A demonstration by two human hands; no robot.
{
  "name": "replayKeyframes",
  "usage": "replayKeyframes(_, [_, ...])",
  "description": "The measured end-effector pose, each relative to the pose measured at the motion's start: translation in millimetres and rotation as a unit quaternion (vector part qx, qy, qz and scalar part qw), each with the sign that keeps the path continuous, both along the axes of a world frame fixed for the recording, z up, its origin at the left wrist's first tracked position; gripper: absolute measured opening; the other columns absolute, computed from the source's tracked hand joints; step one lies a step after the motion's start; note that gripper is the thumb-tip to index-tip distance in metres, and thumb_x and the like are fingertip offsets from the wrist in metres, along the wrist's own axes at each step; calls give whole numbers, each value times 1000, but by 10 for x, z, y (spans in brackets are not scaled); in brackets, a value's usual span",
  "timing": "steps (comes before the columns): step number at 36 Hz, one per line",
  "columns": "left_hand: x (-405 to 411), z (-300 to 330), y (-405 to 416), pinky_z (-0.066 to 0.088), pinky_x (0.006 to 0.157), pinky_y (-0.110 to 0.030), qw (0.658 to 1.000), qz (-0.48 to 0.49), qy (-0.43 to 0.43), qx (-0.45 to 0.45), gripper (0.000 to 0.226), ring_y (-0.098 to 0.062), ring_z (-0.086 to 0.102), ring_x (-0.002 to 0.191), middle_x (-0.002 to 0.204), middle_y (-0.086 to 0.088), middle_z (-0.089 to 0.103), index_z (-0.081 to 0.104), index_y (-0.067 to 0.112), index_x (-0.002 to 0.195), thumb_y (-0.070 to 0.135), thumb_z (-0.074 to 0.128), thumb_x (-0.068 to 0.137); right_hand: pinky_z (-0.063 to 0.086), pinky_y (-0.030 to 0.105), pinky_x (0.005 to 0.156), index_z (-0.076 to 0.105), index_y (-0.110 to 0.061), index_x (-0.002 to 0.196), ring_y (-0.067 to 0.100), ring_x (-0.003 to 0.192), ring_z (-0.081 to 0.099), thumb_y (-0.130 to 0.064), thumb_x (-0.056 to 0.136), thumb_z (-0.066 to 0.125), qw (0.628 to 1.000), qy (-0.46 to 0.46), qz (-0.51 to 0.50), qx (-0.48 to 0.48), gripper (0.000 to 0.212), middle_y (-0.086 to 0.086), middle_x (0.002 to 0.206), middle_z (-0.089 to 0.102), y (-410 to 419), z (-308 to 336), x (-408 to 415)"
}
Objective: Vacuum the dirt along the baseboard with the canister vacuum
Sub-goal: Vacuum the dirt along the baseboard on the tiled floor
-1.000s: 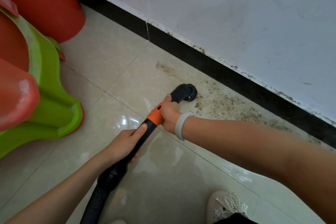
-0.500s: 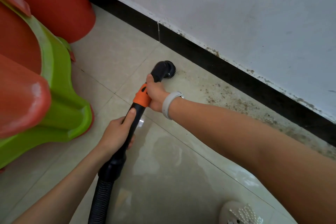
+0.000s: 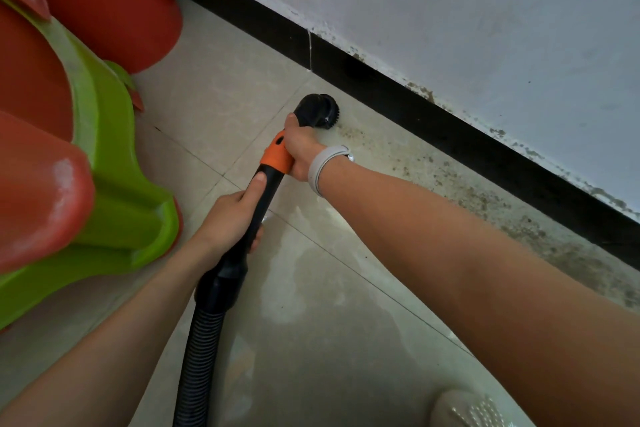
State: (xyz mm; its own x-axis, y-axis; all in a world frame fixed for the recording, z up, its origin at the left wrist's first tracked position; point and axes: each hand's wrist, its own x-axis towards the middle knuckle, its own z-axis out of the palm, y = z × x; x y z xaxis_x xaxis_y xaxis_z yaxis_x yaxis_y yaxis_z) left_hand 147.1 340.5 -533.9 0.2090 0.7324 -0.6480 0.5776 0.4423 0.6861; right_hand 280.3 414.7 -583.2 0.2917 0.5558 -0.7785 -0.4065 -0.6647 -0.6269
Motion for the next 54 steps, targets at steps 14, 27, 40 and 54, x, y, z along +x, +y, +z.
replayKeyframes(14, [-234,41,-230,43,55,-33,997,-75,26,10,53,-25,50,47,53,-13,55,50,8,76,57,39,95,55,49,88,49,-8,109,33,96,66,-56,95,42,996,62,-63,-28,51,17,105,65,-392,-185,-118])
replayKeyframes(27, [198,47,-65,45,51,-30,996,-88,11,-1,56,-24,52,45,58,-13,57,50,8,78,60,39,95,51,49,95,41,-9,106,32,103,63,-46,101,38,996,48,-78,-5,37,18,109,61,-340,76,358])
replayKeyframes(40, [96,83,-272,43,49,-28,993,-115,29,4,53,-21,50,42,51,-9,55,51,8,77,56,38,96,51,50,94,44,-5,120,33,105,63,-49,100,37,994,63,-91,-2,48,21,120,61,-639,64,242])
replayKeyframes(54, [305,111,-490,41,47,-26,985,-168,21,-9,51,-19,48,41,48,-5,53,47,9,75,55,41,96,51,52,95,44,-7,112,34,107,62,-48,100,38,987,65,-149,-13,43,21,119,61,-1053,13,533])
